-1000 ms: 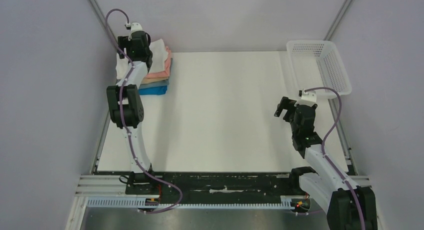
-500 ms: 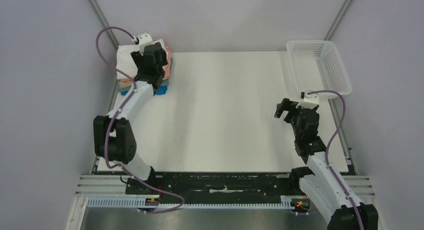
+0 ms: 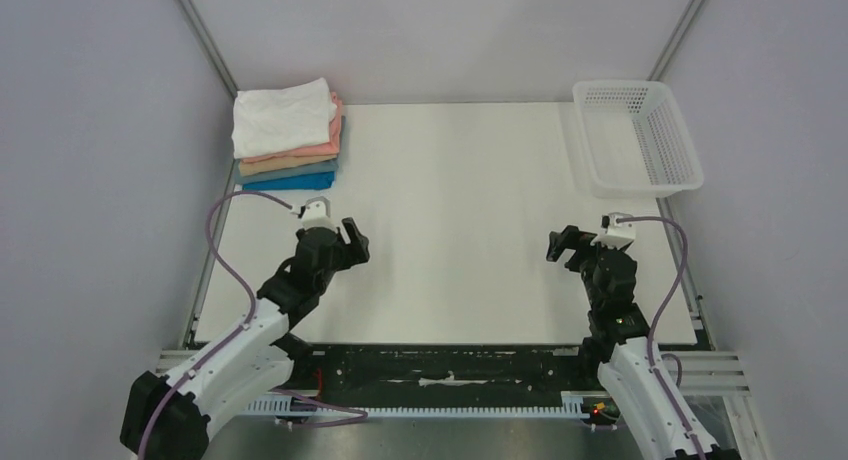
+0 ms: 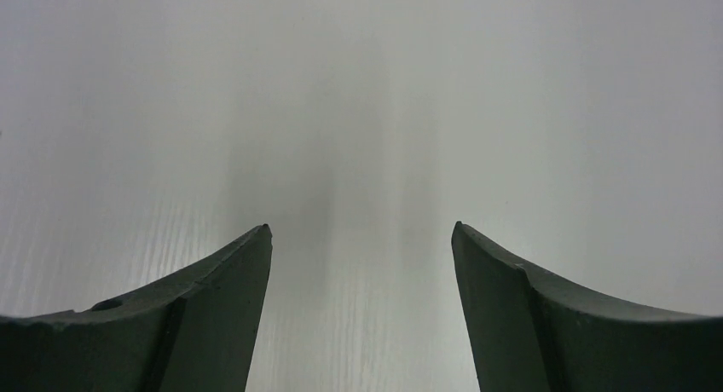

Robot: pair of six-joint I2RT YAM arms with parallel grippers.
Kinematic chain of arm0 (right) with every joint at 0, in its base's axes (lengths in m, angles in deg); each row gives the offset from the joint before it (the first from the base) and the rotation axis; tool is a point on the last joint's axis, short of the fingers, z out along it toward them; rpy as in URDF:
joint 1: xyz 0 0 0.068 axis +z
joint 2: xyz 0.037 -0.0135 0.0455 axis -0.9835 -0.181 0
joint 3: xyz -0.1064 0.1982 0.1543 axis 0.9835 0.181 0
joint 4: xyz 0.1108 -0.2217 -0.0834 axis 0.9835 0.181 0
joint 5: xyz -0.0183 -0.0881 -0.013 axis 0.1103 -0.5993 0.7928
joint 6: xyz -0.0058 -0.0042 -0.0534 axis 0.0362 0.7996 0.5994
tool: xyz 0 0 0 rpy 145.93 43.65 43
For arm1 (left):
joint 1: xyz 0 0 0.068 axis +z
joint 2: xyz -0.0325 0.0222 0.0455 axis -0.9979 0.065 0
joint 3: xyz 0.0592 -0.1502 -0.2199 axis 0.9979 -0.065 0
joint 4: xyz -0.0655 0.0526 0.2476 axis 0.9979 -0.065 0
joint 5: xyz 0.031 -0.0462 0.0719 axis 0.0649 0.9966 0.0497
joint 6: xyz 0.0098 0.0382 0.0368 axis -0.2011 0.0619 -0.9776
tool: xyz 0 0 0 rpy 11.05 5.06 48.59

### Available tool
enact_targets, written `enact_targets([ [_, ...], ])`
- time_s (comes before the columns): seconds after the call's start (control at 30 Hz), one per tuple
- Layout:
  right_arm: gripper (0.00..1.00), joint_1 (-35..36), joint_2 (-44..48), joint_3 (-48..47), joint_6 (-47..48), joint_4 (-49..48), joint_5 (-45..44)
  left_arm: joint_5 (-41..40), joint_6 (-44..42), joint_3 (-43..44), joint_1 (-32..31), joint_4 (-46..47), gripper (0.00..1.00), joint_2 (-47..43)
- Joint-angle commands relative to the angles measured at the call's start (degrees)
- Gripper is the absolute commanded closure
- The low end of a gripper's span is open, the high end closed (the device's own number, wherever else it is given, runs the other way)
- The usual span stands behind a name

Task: Fold and stack the t-shirts
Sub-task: Reset both arms

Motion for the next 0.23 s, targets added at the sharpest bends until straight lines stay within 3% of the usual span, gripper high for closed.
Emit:
enact_targets([
  [0.0, 0.02, 0.2, 3.7, 3.0, -1.5, -3.4, -1.9, -0.9, 4.3, -1.7, 0.1, -1.7, 0.17, -7.2],
  [0.2, 0.02, 0.2, 7.5, 4.4, -0.7, -3.6, -3.0, -1.9, 3.9, -1.1, 0.1, -3.6, 0.17, -8.6],
])
